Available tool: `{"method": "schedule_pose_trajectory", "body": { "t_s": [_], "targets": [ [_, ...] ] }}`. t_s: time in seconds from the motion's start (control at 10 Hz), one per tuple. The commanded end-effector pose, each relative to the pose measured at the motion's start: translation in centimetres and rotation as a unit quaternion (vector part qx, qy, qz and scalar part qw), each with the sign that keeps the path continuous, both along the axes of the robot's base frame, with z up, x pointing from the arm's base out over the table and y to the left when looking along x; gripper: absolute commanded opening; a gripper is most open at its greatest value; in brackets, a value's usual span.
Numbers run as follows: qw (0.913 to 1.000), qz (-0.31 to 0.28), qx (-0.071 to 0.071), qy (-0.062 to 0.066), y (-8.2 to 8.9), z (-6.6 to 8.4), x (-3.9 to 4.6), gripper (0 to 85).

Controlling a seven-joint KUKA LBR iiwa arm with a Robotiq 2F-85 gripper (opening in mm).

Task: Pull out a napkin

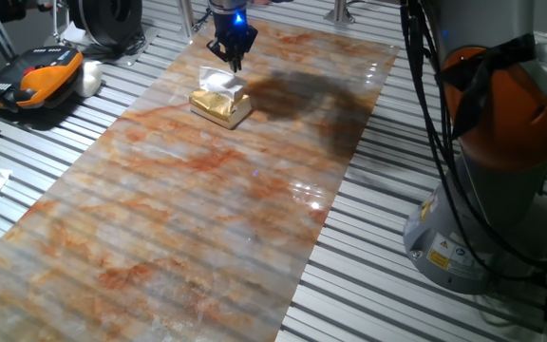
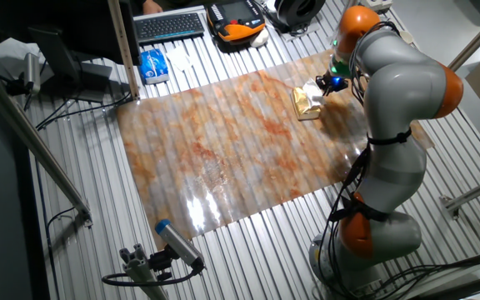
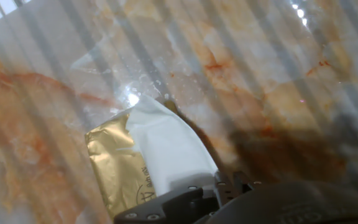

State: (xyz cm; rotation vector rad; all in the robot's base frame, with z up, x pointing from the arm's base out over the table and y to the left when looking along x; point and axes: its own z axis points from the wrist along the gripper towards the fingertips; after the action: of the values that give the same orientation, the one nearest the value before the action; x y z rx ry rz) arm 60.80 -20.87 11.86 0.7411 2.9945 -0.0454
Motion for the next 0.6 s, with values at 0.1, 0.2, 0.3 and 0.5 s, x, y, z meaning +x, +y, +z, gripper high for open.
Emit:
{"method": "schedule_pose_trajectory", "body": {
  "t_s": [0.1,0.2,0.3,0.5],
  "targets": [
    [0.9999,0.011,0.004,-0.001,-0.81,0.23,0.0,17.0],
    [0.9999,0.01,-0.001,-0.001,-0.7,0.15,0.0,17.0],
    [0.9999,0.011,0.006,0.001,-0.69,0.14,-0.01,17.0],
    [0.9996,0.026,0.008,0.002,-0.65,0.07,0.01,17.0]
  ]
}}
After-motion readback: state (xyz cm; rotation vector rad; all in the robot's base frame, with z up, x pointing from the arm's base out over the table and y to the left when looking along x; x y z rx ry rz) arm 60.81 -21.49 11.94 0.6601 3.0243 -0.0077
